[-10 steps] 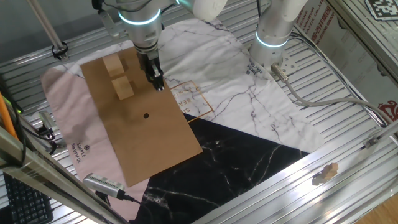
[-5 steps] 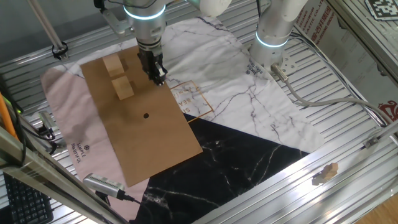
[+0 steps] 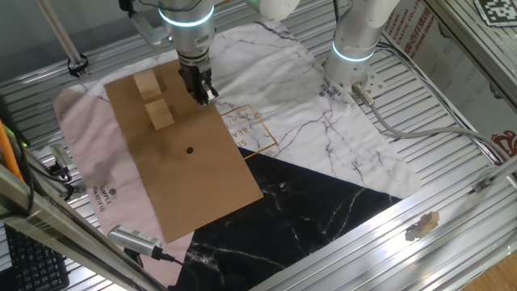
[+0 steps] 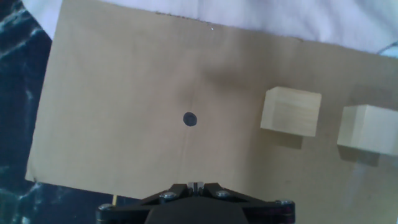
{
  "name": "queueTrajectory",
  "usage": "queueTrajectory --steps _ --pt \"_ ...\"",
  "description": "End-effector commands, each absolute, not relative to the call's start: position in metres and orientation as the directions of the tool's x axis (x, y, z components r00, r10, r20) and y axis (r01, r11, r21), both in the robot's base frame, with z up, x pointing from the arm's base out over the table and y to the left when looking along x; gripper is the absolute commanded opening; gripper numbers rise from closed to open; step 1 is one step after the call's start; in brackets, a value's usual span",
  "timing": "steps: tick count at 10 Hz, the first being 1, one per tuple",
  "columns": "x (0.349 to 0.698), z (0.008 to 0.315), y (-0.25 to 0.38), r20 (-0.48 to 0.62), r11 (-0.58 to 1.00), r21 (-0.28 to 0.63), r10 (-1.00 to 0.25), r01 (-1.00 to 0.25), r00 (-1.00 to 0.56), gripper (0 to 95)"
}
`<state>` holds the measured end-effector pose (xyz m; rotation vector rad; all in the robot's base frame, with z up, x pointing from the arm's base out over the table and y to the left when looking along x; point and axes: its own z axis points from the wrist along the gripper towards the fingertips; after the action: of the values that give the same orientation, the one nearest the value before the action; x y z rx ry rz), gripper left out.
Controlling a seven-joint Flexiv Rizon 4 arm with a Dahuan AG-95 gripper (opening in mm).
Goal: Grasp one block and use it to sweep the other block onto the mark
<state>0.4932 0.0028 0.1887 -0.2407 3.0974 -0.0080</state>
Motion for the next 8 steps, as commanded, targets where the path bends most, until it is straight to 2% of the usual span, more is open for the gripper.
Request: queueTrajectory --steps 1,2,3,6,8 --pt "0.485 0.207 0.004 -0.045 0.990 0.012 -0.137 -0.138 -0.989 0.0" --pt "0.480 0.225 0.004 0.000 0.985 0.029 -0.172 -0.172 -0.985 0.0" --pt "0.482 0.226 0.005 0.031 0.981 0.036 -0.192 -0.191 -0.981 0.0" --pt "0.478 0.230 0.000 0.040 0.974 0.034 -0.226 -0.224 -0.973 0.0" --pt "0.466 0.239 -0.014 0.043 0.952 0.043 -0.304 -0.302 -0.952 0.0"
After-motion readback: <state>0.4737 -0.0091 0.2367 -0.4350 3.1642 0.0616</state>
